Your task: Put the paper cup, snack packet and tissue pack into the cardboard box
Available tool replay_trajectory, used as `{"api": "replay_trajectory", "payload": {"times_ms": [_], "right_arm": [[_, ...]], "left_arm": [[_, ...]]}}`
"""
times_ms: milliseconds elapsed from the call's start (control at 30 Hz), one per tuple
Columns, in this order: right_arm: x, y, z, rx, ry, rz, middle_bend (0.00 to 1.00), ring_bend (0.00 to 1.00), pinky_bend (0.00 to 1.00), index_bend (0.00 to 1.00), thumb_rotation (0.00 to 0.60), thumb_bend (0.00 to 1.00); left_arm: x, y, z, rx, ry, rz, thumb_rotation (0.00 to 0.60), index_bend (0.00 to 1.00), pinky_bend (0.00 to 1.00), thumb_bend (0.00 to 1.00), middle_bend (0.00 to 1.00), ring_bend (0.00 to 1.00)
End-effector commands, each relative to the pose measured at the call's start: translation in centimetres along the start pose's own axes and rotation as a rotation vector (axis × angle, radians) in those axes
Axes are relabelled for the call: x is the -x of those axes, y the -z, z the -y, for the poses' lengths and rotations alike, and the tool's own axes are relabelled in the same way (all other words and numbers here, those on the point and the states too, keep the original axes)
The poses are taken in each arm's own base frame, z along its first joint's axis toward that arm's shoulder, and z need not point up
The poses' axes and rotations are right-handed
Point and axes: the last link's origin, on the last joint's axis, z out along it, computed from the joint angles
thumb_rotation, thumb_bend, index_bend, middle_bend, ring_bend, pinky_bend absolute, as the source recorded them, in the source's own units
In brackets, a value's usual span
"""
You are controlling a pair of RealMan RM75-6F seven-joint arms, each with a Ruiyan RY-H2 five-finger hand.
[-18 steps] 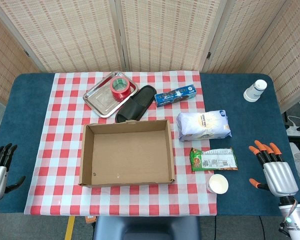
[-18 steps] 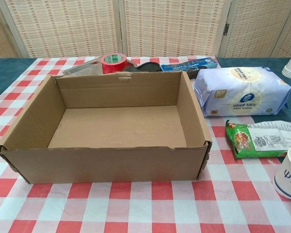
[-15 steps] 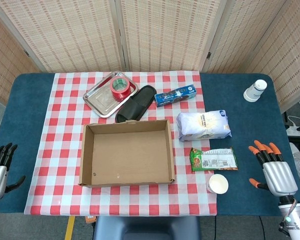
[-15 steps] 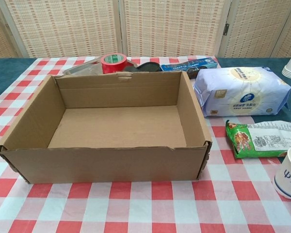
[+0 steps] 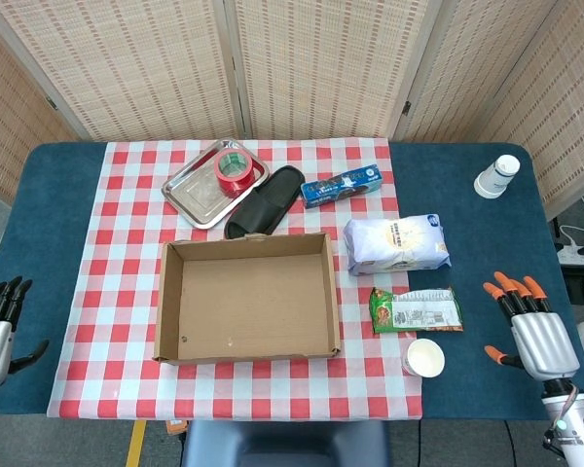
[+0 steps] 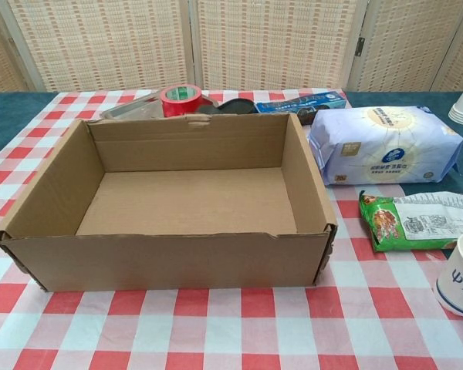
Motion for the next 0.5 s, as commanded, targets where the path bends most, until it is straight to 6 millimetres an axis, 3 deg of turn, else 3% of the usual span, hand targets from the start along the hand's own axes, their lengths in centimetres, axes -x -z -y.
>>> {"api": "replay_trajectory", "payload": {"times_ms": [33, 367, 500], "right_arm": [[-0.1, 0.2, 0.0, 0.002, -0.009, 0.004, 0.03, 0.00, 0.00, 0.15, 0.600, 0.03], [-0.4, 0.7, 0.1, 0.004, -0.032, 0.042, 0.03, 0.00, 0.01, 0.14, 0.600, 0.03], [-0.2, 0.4, 1.1, -0.089, -0.032, 0.069, 0.03, 0.00, 0.15, 0.16, 0.600, 0.03]], "left_arm": [[-0.1, 0.1, 0.2, -0.003, 0.000, 0.000, 0.600, 0.00, 0.04, 0.22, 0.00, 0.00], [-0.6, 0.5, 0.1, 0.005, 0.009, 0.022, 0.600, 0.00, 0.04, 0.22, 0.00, 0.00], [-0.6, 0.5, 0.0, 0.014, 0.014, 0.030, 0.600, 0.00, 0.04, 0.21, 0.00, 0.00]]}}
